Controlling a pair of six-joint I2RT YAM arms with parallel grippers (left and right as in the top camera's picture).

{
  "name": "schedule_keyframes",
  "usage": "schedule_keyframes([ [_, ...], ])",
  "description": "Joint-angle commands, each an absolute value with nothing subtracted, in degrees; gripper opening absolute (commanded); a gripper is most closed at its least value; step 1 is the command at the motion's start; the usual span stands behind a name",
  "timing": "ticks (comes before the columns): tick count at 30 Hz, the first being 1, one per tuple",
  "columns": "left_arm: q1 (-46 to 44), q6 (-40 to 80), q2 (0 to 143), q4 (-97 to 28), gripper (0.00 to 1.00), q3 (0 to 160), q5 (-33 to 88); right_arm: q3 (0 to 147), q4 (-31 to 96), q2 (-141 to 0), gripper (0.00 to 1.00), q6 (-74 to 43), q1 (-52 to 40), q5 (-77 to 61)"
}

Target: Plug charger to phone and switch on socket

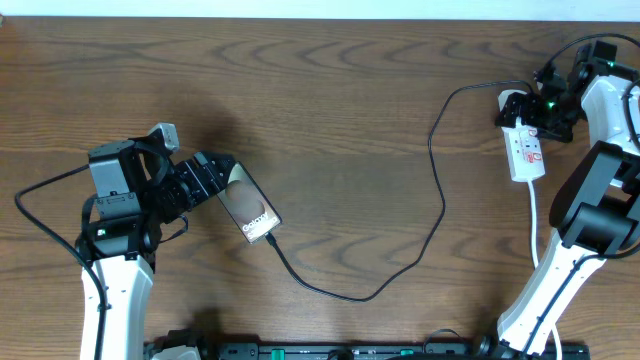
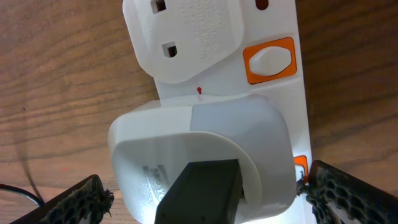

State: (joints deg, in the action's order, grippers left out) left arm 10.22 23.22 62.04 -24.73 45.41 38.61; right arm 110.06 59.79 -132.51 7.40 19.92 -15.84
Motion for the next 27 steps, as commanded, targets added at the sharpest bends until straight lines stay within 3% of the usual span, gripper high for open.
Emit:
schedule_keyframes([
  [1, 10.04, 22.06, 62.11, -24.86, 0.71, 45.32, 38.06, 111.33, 60.97, -133.36, 0.99, 7.14, 17.82, -21.41],
  [27, 10.04, 21.80, 62.17, -26.35, 0.71, 45.23, 37.89, 113.73, 63.68, -133.40, 0.99, 7.33, 17.02, -23.64],
])
